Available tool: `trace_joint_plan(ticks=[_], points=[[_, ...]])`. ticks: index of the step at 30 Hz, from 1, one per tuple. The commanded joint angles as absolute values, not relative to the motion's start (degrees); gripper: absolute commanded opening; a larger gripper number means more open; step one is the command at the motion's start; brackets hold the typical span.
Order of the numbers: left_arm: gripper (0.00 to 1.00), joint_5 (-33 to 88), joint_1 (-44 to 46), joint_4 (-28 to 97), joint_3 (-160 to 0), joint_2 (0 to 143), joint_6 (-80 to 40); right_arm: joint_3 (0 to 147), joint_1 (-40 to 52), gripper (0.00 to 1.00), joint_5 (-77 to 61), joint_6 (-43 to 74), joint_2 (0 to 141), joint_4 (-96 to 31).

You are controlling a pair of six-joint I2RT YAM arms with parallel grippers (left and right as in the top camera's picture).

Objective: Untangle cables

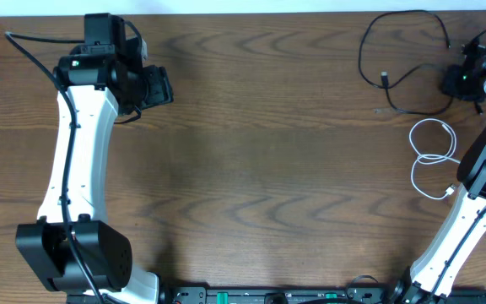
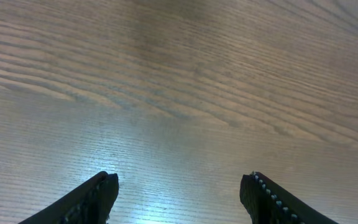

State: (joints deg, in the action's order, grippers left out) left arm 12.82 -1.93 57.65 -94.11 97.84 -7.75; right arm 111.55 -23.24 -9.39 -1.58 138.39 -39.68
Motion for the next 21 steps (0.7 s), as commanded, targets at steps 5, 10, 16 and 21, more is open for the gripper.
trace_joint_plan(ticks=[5, 10, 16, 21], points=[[0.68, 12.86, -1.56, 57.80, -93.86, 98.17, -8.25, 116.77, -23.99, 0.01, -11.16, 3.44, 136.40, -45.28], [0.68, 12.88, -1.56, 57.82, -93.86, 98.17, -8.25, 124.29, -24.80, 0.01, -10.81, 4.14, 127.55, -50.15], [0.68, 12.88, -1.56, 58.08, -93.86, 98.17, -8.25, 130.43, -27.62, 0.01, 4.95, 17.56, 113.06, -52.51], [0.69, 12.88, -1.56, 58.08, -93.86, 98.17, -8.25, 130.52, -31.81, 0.01, 11.88, 19.11, 102.89, -50.94]])
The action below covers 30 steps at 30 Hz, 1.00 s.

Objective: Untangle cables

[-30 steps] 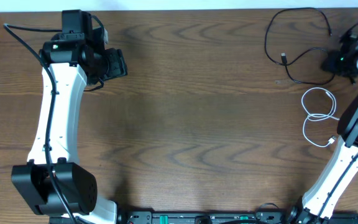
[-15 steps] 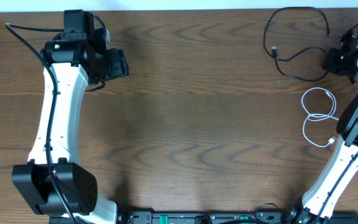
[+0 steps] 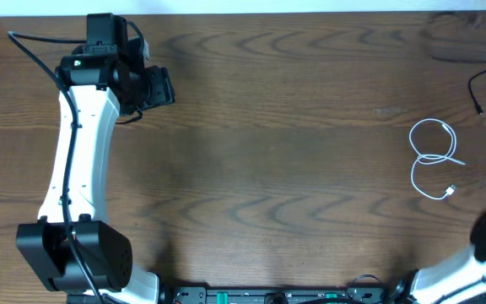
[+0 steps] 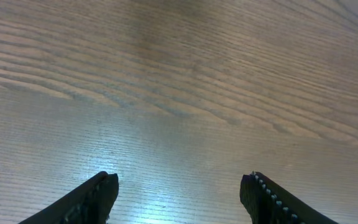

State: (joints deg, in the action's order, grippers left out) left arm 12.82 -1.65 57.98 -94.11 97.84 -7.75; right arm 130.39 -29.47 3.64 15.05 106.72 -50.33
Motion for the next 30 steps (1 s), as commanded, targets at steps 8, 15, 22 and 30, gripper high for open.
trace_joint_plan(ticks=[8, 15, 22, 30], points=[[0.68, 12.88, -1.56, 58.06, -93.86, 98.17, -8.25, 130.34, -35.42, 0.01, 8.60, 19.25, 102.02, -52.16], [0.68, 12.88, -1.56, 58.81, -93.86, 98.17, -8.25, 130.34, -35.03, 0.01, 6.28, 19.27, 106.72, -53.82], [0.68, 12.88, -1.56, 58.92, -93.86, 98.17, -8.25, 130.34, -34.79, 0.38, 4.58, 19.68, 110.04, -59.79], [0.68, 12.88, -1.56, 58.94, -93.86, 98.17, -8.25, 130.41, -33.78, 0.99, -12.10, 14.61, 109.16, -65.60]])
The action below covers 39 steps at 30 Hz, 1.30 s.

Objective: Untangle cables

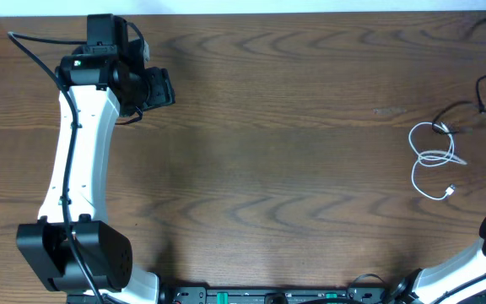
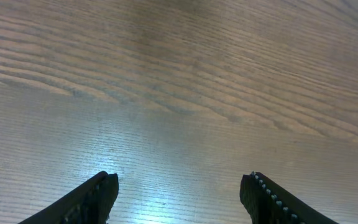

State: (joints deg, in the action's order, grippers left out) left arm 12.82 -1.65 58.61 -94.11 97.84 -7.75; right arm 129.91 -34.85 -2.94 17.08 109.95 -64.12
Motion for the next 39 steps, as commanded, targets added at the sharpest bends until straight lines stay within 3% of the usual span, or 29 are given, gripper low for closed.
trace_joint_plan(ticks=[1, 11, 12, 20, 39], points=[[0.68, 12.88, -1.56, 59.07, -93.86, 98.17, -8.25, 130.41, -33.41, 0.99, -14.74, 14.37, 108.71, -67.02], [0.69, 12.86, -1.58, 59.99, -93.86, 98.17, -8.25, 130.41, -25.93, 0.99, -25.23, 3.90, 102.37, -78.87], [0.98, 12.86, -1.58, 59.96, -93.86, 98.17, -8.25, 130.41, -24.56, 0.99, -25.21, 2.15, 101.03, -79.26], [0.98, 12.86, -1.58, 59.96, -93.86, 98.17, -8.25, 130.41, -15.40, 0.99, -19.05, -1.37, 89.01, -81.71], [0.98, 12.86, -1.58, 59.96, -93.86, 98.17, -8.25, 130.39, -15.29, 0.99, -17.47, -1.34, 82.98, -94.15]])
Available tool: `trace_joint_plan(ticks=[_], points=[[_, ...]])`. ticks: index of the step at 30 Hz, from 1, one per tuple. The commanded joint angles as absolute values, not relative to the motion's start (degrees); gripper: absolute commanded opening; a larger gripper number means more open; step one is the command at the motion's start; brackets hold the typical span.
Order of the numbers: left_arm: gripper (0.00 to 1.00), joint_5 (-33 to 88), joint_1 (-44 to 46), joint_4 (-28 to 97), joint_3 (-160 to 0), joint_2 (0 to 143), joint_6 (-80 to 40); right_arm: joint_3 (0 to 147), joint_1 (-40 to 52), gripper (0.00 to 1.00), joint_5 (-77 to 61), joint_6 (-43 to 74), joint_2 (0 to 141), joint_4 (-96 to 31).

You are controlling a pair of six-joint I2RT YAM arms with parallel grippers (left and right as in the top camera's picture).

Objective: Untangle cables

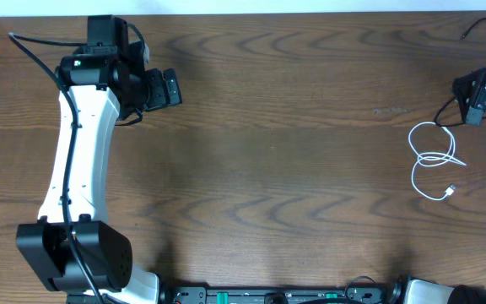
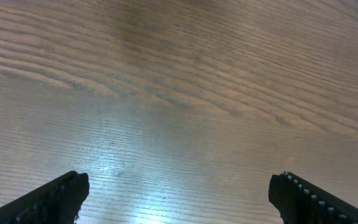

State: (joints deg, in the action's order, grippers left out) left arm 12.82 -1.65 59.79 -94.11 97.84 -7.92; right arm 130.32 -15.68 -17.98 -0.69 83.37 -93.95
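Observation:
A white cable lies in loose loops at the right of the table, its plug at the lower end. A black cable runs as a thin strand from the top of the white loops up to my right gripper at the right edge. The gripper looks shut on it; another black end shows at the top right corner. My left gripper hovers open at the far left. In its wrist view the left gripper spans bare wood and holds nothing.
Brown wooden table fills both views. The left arm's white links stretch down the left side to its base at the bottom left. A black bar with electronics lines the front edge.
My left gripper's fingers stand wider apart. My right gripper, out of view before, is now at the right edge, and the black cable runs from it to the white loops.
My right gripper was first at a black cable spread out above the white one. Then the arm was mostly out of view and the black cable lay near the right edge. Later its ends touched the white loops. Now the gripper is back, and the left has opened wider.

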Motion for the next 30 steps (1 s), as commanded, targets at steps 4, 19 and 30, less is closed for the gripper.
trace_joint_plan(ticks=[4, 19, 30], points=[[0.98, 12.86, -1.58, 59.96, -93.86, 98.17, -8.23, 130.39, -15.31, 0.99, -17.45, -1.37, 83.05, -94.15], [0.98, 12.86, -1.58, 59.96, -93.86, 98.17, -8.25, 126.52, -6.39, 0.99, -16.10, -1.41, 80.01, -92.92], [0.98, 12.86, -1.58, 59.96, -93.86, 98.17, -8.25, 90.80, -3.53, 0.99, -11.42, -1.41, 55.37, -62.59]])
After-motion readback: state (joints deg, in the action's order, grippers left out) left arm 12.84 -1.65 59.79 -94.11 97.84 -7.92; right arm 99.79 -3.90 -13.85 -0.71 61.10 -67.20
